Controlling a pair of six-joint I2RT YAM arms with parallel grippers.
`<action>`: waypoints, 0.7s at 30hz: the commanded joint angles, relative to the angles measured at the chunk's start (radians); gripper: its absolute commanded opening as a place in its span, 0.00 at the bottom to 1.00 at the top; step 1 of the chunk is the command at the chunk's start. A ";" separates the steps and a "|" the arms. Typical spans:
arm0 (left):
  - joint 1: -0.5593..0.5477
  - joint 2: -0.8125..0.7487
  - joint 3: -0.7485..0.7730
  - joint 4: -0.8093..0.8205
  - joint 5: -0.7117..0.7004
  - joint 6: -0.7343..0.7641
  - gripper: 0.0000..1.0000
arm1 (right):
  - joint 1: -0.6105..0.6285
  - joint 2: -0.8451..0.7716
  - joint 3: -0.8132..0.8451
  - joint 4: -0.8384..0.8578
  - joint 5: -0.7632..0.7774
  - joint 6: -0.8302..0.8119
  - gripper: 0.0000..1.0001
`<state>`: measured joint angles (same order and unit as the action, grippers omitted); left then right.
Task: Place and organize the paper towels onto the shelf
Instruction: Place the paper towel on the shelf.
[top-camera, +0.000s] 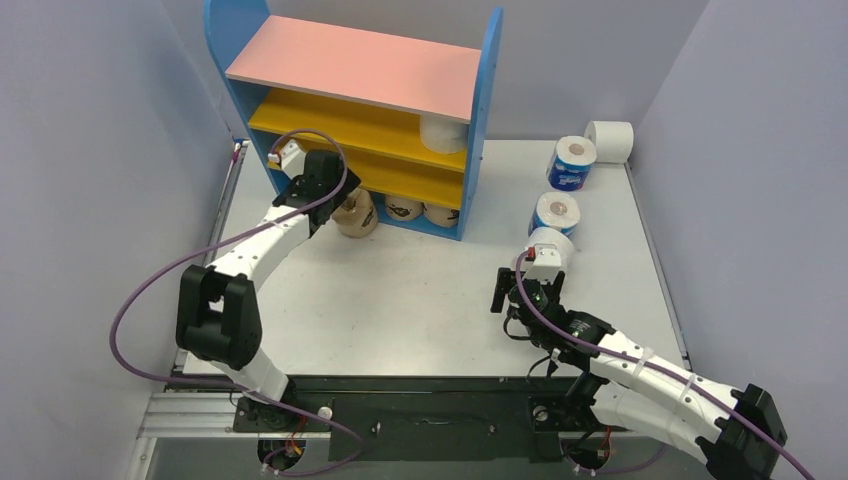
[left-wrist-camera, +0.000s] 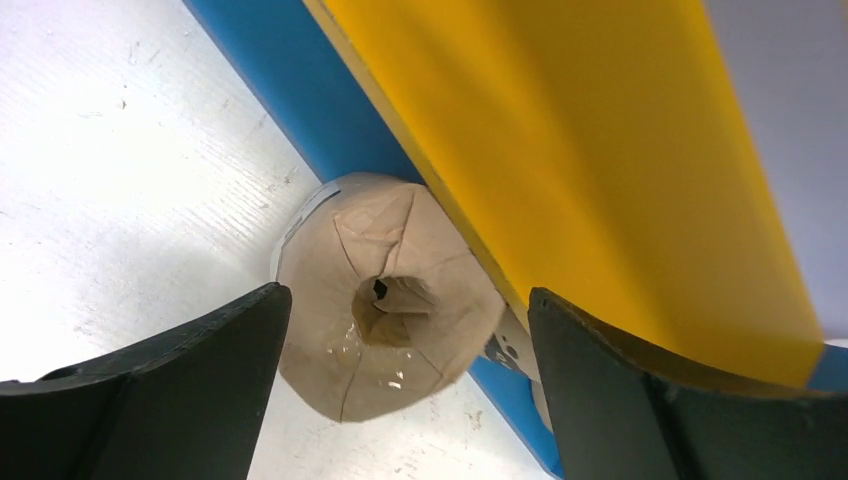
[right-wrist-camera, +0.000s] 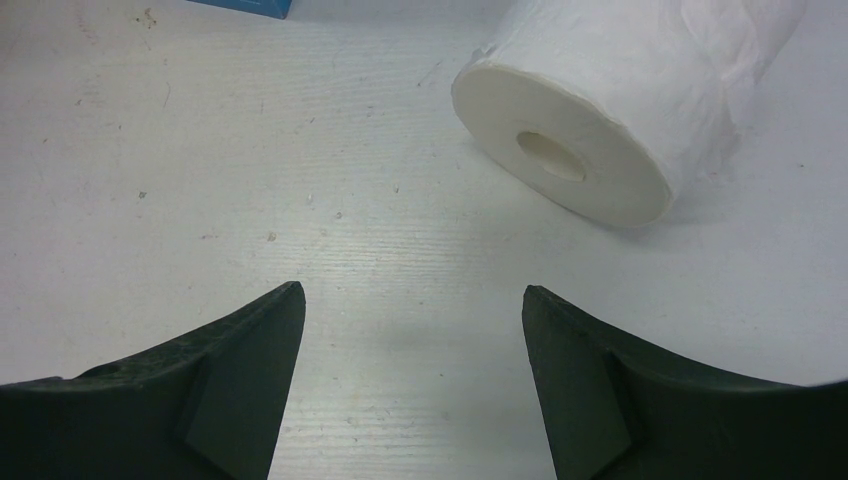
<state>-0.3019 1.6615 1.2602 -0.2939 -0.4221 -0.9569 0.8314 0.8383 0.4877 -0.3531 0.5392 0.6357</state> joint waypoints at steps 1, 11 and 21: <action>0.004 -0.110 -0.009 0.020 0.004 0.032 0.90 | -0.005 -0.021 0.018 0.016 0.025 -0.012 0.75; -0.032 -0.262 -0.100 -0.010 -0.077 0.097 0.96 | -0.005 -0.031 0.012 0.020 0.019 -0.014 0.75; -0.054 -0.408 -0.343 0.143 -0.013 0.175 0.98 | -0.003 -0.033 0.005 0.030 0.002 -0.015 0.75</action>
<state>-0.3466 1.3136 0.9844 -0.2588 -0.4644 -0.8234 0.8314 0.8242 0.4877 -0.3523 0.5369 0.6350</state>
